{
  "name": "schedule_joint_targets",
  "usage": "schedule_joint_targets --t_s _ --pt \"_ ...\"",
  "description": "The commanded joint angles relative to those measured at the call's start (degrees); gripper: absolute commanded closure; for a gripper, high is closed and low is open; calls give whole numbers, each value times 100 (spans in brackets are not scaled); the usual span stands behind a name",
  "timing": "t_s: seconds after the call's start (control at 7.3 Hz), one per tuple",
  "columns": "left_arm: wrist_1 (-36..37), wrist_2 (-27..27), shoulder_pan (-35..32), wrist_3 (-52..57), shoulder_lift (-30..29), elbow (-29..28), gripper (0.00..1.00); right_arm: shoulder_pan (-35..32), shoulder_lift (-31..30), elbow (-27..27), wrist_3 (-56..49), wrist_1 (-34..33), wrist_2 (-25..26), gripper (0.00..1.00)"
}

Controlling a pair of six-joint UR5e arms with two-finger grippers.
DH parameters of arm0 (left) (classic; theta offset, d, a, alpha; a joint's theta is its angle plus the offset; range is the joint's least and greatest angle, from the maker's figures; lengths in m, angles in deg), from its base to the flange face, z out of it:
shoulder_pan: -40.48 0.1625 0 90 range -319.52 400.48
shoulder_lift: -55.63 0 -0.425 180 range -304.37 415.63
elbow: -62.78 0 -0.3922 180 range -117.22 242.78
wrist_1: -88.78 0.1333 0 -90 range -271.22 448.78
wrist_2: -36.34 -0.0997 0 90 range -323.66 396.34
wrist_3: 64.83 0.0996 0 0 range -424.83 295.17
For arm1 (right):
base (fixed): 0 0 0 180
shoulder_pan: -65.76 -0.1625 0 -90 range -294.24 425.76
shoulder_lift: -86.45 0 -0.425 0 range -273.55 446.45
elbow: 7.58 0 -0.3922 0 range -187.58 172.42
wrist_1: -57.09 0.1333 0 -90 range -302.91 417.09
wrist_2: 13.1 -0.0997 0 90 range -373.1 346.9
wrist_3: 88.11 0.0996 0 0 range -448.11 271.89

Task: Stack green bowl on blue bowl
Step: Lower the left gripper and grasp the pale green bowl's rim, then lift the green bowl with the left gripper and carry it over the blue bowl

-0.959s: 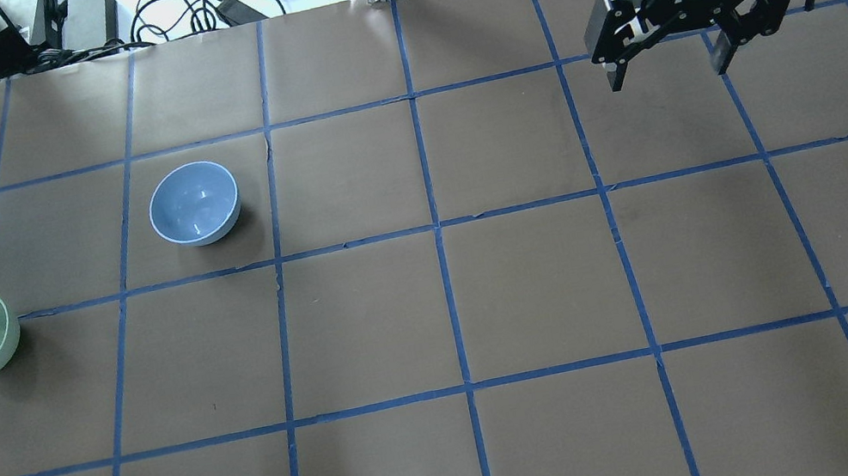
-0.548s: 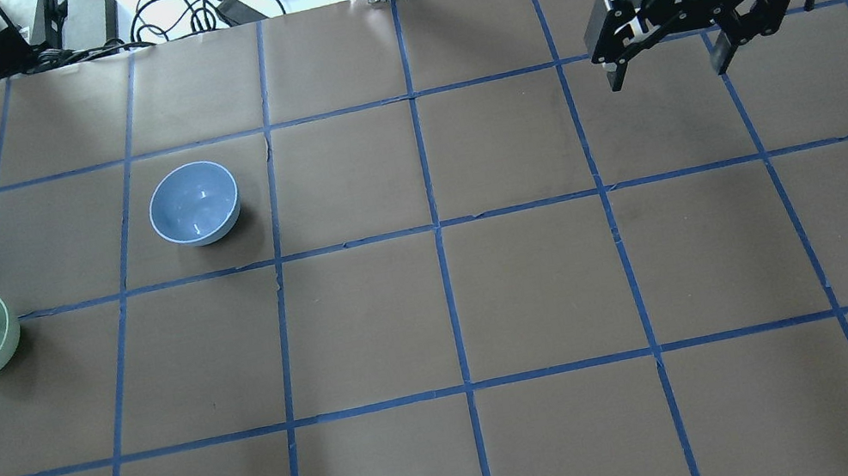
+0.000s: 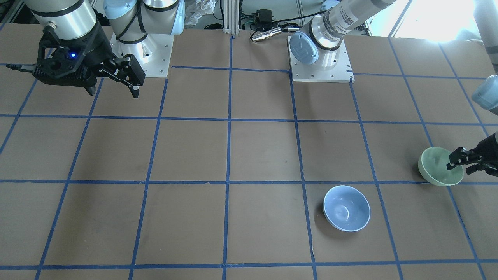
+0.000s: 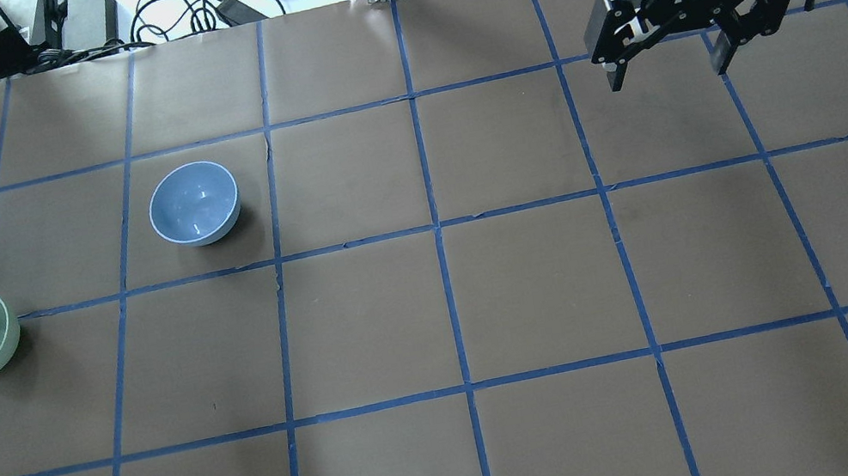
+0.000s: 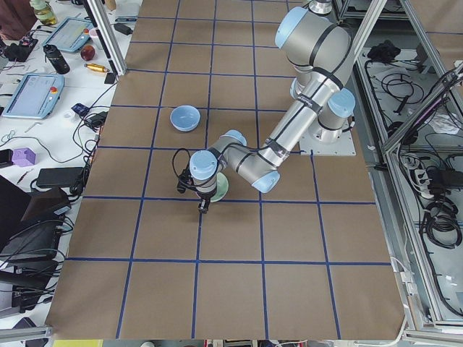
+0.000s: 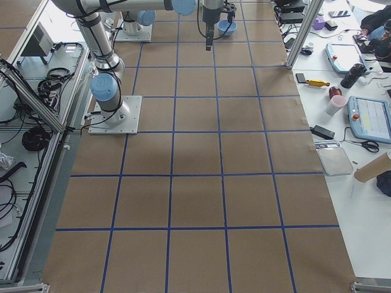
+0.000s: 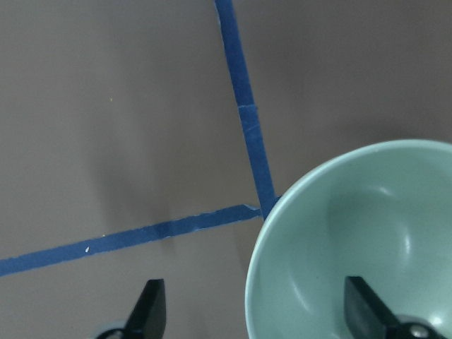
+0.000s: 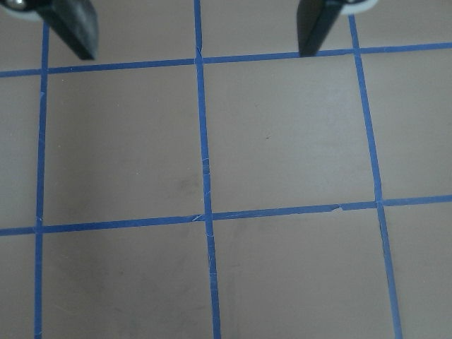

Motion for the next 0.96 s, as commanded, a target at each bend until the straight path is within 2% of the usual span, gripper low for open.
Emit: schedule_joint_targets --t_s 0.0,0.27,0.55,0.82 --pt "-57 -24 6 -50 -8 7 97 0 0 0 0 0 0 0" --pt "-162 37 6 -51 88 -20 100 0 0 0 0 0 0 0" --pt "-993 64 -143 -427 421 -343 100 0 0 0 0 0 0 0" --pt "-1836 -24 -1376 -1609 947 -520 100 0 0 9 0 0 0 0"
